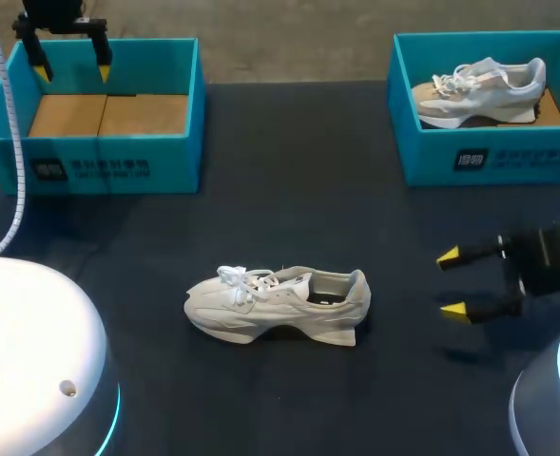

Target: Take the shoe out of the shoebox, open the shoe tongue, remove and reinsert the insole, then place the shoe into the shoebox

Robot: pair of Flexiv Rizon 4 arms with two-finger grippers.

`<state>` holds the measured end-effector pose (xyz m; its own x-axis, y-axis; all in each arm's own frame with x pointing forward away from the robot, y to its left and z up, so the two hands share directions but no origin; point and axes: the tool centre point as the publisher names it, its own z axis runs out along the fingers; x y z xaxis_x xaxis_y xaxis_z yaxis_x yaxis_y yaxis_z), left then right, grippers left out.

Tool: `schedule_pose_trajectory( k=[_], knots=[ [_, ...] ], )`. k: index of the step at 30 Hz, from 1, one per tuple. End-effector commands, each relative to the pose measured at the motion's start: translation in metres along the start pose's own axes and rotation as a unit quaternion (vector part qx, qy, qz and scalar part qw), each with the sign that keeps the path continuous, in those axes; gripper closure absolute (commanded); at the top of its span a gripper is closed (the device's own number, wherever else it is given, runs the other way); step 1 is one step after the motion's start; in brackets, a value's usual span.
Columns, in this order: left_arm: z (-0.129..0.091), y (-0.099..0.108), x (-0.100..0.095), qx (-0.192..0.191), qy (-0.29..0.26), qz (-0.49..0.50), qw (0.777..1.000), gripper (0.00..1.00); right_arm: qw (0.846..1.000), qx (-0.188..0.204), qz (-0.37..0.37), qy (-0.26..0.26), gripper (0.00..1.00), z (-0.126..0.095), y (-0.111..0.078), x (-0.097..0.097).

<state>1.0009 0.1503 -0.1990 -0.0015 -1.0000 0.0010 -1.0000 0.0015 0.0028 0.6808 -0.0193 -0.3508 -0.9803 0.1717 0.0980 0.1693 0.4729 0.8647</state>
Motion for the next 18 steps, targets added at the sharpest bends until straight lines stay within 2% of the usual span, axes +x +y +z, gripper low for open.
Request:
schedule_pose_trajectory(
  k=[1, 4, 9, 18],
  knots=[
    [0.000, 0.000, 0.000, 0.000, 0.000, 0.000, 1.000, 0.00, 0.996, -0.085, -0.006, 0.020, 0.00, -0.009, -0.025, -0.006],
    [0.000, 0.000, 0.000, 0.000, 0.000, 0.000, 1.000, 0.00, 0.994, -0.105, -0.012, 0.017, 0.00, -0.013, -0.029, -0.007],
    [0.000, 0.000, 0.000, 0.000, 0.000, 0.000, 1.000, 0.00, 0.995, -0.091, -0.027, -0.012, 0.00, -0.008, -0.036, -0.005],
    [0.000, 0.000, 0.000, 0.000, 0.000, 0.000, 1.000, 0.00, 0.996, -0.083, -0.021, -0.019, 0.00, 0.003, -0.035, -0.008]
  ],
)
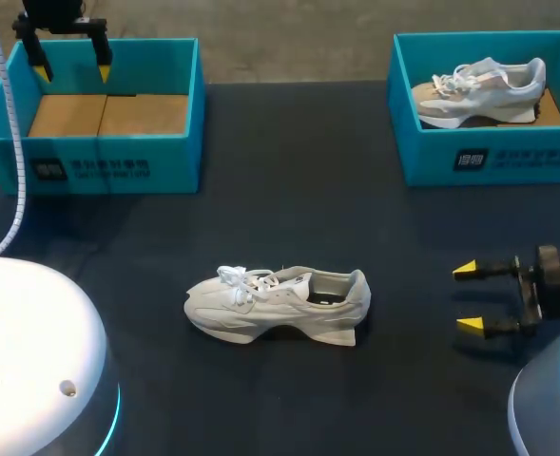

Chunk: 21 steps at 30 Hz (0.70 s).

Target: Take the shoe out of the shoebox, open the shoe tongue, remove and reinsert the insole, then place the shoe into the shoebox

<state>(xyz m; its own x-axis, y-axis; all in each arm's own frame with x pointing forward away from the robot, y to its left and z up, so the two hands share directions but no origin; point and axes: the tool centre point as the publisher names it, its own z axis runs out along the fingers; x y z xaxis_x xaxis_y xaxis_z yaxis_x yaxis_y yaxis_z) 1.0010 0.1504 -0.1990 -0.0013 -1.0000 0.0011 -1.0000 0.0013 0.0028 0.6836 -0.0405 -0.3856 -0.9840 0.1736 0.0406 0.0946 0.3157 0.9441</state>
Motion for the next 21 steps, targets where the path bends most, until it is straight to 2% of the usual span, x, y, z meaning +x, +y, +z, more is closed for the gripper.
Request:
schedule_pose_trajectory(
  k=[1, 13, 21],
  knots=[
    [0.000, 0.000, 0.000, 0.000, 0.000, 0.000, 1.000, 0.00, 1.000, 0.017, 0.006, -0.009, 0.00, 0.006, 0.005, 0.002],
    [0.000, 0.000, 0.000, 0.000, 0.000, 0.000, 1.000, 0.00, 0.999, 0.035, 0.004, 0.001, 0.00, 0.025, 0.009, 0.003],
    [0.000, 0.000, 0.000, 0.000, 0.000, 0.000, 1.000, 0.00, 0.999, 0.029, 0.016, -0.001, 0.00, 0.043, 0.007, 0.004]
  ],
)
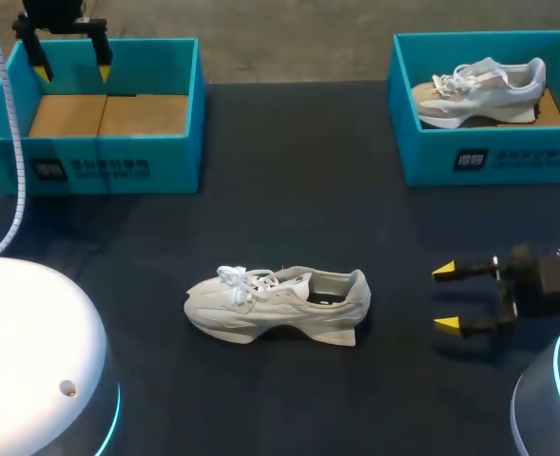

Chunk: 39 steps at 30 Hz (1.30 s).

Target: Take the shoe out of the shoebox, open the shoe tongue, remove and reinsert the insole, then place the shoe into the shoebox

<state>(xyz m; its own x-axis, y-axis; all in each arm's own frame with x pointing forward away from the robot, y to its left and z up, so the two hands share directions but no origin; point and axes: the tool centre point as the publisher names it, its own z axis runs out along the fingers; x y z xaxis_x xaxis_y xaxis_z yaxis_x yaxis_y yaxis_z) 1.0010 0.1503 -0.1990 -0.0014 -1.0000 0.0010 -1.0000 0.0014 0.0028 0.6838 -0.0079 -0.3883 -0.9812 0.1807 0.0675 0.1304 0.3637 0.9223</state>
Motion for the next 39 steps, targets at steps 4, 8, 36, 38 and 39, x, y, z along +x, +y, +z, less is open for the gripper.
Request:
schedule_pose_trajectory(
  k=[4, 8, 36, 38, 39],
  knots=[
    [0.000, 0.000, 0.000, 0.000, 0.000, 0.000, 1.000, 0.00, 1.000, 0.000, 0.000, -0.004, 0.00, 0.020, 0.003, 0.000],
    [0.000, 0.000, 0.000, 0.000, 0.000, 0.000, 1.000, 0.00, 1.000, -0.002, 0.003, -0.011, 0.00, 0.033, 0.005, 0.008],
    [0.000, 0.000, 0.000, 0.000, 0.000, 0.000, 1.000, 0.00, 1.000, -0.012, -0.009, -0.018, 0.00, 0.073, 0.014, 0.017],
    [0.000, 0.000, 0.000, 0.000, 0.000, 0.000, 1.000, 0.00, 1.000, -0.015, -0.011, -0.016, 0.00, 0.077, 0.014, 0.017],
    [0.000, 0.000, 0.000, 0.000, 0.000, 0.000, 1.000, 0.00, 1.000, -0.017, -0.012, -0.013, 0.00, 0.081, 0.016, 0.018]
  ],
)
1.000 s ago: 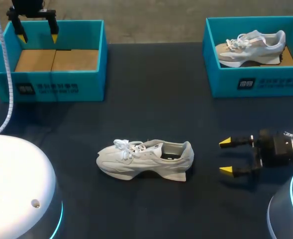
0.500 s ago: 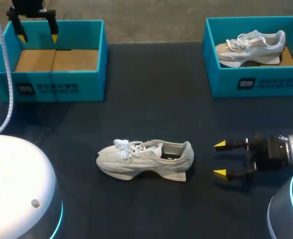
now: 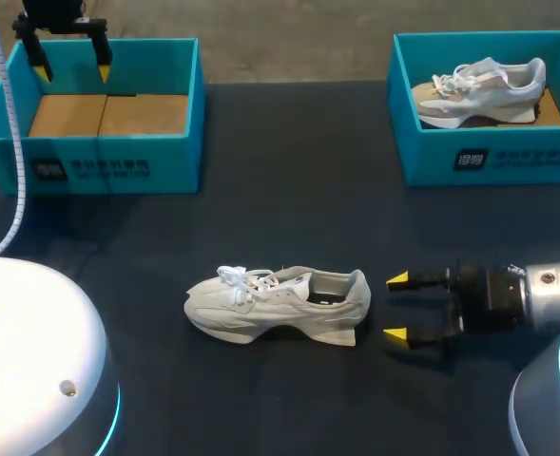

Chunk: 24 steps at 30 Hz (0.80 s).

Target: Take the shoe out of the shoebox, open the shoe tongue, remove and reinsert the insole, then place the shoe into the shoebox

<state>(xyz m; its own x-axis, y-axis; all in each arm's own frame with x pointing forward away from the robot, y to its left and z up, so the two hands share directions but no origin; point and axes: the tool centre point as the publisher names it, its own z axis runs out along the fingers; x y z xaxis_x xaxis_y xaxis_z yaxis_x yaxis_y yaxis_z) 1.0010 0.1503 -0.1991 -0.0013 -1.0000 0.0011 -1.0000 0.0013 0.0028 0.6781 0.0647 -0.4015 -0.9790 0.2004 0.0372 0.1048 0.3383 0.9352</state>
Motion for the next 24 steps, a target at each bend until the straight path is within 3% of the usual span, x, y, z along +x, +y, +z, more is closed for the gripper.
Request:
schedule_pose_trajectory(
  k=[1, 13, 24],
  knots=[
    [0.000, 0.000, 0.000, 0.000, 0.000, 0.000, 1.000, 0.00, 1.000, -0.005, -0.002, 0.005, 0.00, 0.013, 0.004, 0.000],
    [0.000, 0.000, 0.000, 0.000, 0.000, 0.000, 1.000, 0.00, 0.999, 0.000, -0.012, 0.034, 0.00, 0.042, 0.014, -0.002],
    [0.000, 0.000, 0.000, 0.000, 0.000, 0.000, 1.000, 0.00, 0.999, -0.006, -0.014, 0.036, 0.00, 0.049, 0.014, -0.001]
  ],
)
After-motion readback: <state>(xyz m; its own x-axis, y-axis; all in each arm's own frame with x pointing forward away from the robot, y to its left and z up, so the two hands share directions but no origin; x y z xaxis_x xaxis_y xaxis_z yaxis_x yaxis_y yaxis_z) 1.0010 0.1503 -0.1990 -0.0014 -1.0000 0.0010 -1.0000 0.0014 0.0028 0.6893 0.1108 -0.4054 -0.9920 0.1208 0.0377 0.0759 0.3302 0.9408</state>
